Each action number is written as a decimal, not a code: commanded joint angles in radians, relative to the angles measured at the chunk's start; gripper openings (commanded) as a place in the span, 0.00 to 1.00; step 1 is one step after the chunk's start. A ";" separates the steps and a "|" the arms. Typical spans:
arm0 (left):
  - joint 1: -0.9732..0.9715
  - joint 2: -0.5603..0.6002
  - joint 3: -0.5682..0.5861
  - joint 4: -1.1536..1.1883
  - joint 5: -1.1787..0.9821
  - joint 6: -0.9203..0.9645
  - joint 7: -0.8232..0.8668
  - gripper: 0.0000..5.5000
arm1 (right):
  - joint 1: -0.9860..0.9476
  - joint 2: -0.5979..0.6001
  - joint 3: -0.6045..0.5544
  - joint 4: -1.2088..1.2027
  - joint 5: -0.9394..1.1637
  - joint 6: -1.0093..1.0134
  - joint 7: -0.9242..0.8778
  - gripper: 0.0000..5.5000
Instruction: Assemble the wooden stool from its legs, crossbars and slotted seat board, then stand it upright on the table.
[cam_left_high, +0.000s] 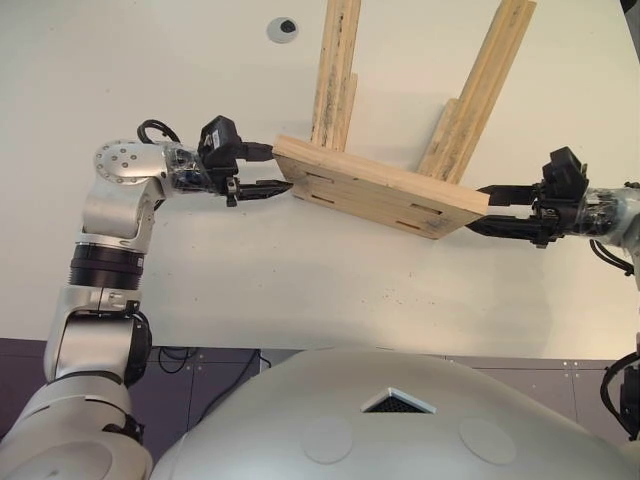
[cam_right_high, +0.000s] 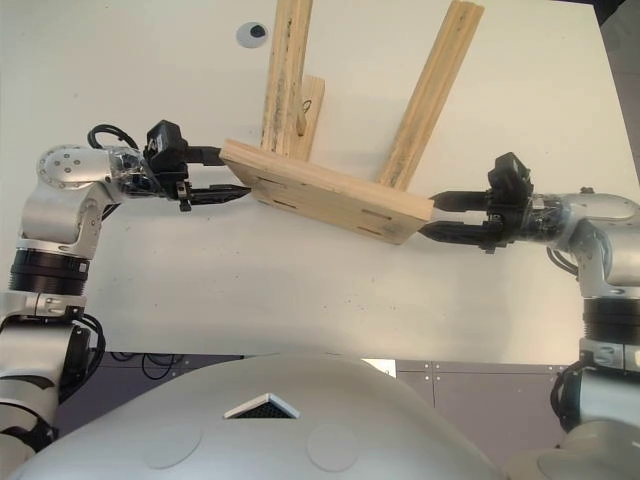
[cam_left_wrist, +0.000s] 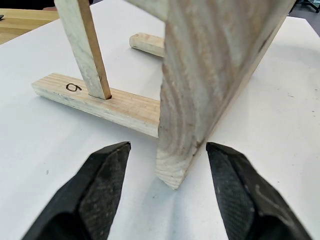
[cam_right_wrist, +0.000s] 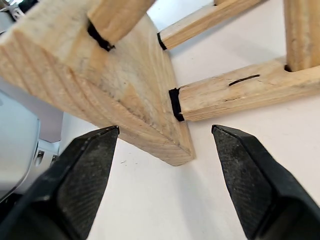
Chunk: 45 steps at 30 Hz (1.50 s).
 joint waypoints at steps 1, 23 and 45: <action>-0.036 -0.022 -0.008 0.014 0.006 -0.005 -0.006 0.50 | 0.028 -0.017 0.017 -0.034 0.009 0.009 0.004 0.62; 0.026 -0.049 0.007 -0.108 -0.057 0.136 -0.029 0.35 | -0.012 0.106 0.007 -0.073 0.087 0.145 -0.209 0.41; -0.015 0.135 0.348 -0.311 -1.670 1.095 1.174 0.32 | -0.792 -0.066 0.083 0.309 0.843 0.972 -0.360 0.33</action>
